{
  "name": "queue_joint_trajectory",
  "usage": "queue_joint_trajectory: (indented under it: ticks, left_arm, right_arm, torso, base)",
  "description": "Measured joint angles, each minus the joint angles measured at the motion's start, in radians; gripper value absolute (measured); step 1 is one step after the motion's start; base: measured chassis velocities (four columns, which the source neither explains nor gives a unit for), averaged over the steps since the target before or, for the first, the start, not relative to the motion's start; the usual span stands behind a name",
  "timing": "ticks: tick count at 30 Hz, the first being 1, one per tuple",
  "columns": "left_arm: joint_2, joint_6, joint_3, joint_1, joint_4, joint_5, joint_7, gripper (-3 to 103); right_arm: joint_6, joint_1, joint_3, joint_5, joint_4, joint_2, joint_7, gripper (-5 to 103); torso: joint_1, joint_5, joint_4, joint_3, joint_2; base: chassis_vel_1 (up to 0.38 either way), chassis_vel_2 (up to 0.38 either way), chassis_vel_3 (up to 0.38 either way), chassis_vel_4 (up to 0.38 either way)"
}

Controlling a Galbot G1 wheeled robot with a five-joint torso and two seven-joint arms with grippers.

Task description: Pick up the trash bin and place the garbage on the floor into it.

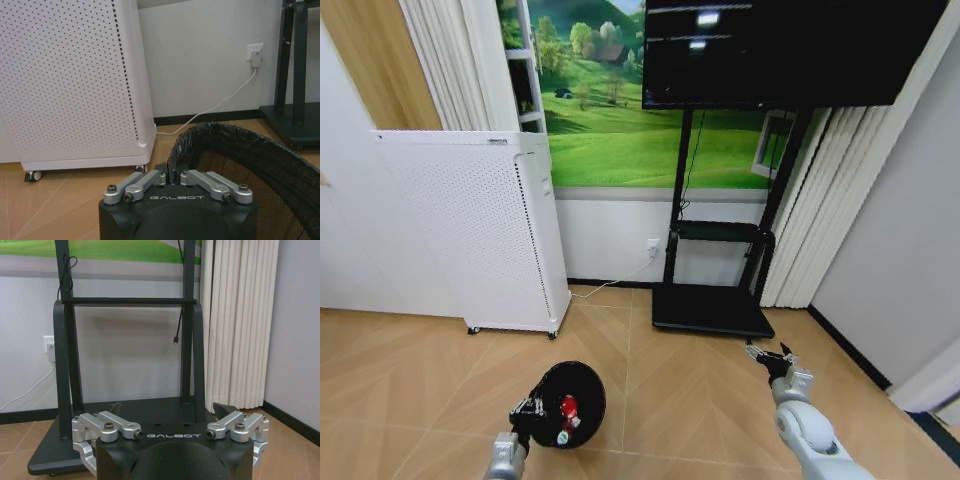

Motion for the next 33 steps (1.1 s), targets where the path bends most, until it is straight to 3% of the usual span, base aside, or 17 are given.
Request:
queue_joint_trajectory:
  ticks: [14, 22, 28, 33]
  left_arm:
    - [-0.013, -0.004, 0.010, 0.022, -0.009, 0.018, 0.003, 7]
    - [0.026, -0.004, -0.024, 0.070, -0.013, 0.011, 0.000, 7]
    - [0.032, -0.029, -0.024, 0.100, 0.039, 0.020, -0.002, 7]
    - [0.009, -0.053, -0.008, 0.055, 0.115, 0.030, -0.007, 7]
  right_arm:
    - [0.000, 0.000, 0.000, 0.000, 0.000, 0.000, 0.000, 100]
    - [0.000, 0.000, 0.000, 0.000, 0.000, 0.000, 0.000, 100]
    - [0.000, 0.000, 0.000, 0.000, 0.000, 0.000, 0.000, 100]
    - [0.000, 0.000, 0.000, 0.000, 0.000, 0.000, 0.000, 100]
  torso:
    - [0.000, -0.0001, -0.0002, 0.000, 0.000]
    - [0.000, -0.0002, 0.0004, 0.000, 0.000]
    - [0.000, 0.0002, -0.0001, 0.000, 0.000]
    - [0.000, 0.0000, -0.0007, 0.000, 0.000]
  base:
    - [0.036, 0.046, -0.041, -0.038]
    - [0.170, 0.149, -0.161, -0.147]
    - [0.016, 0.015, -0.008, -0.010]
    - [-0.030, -0.032, 0.035, 0.036]
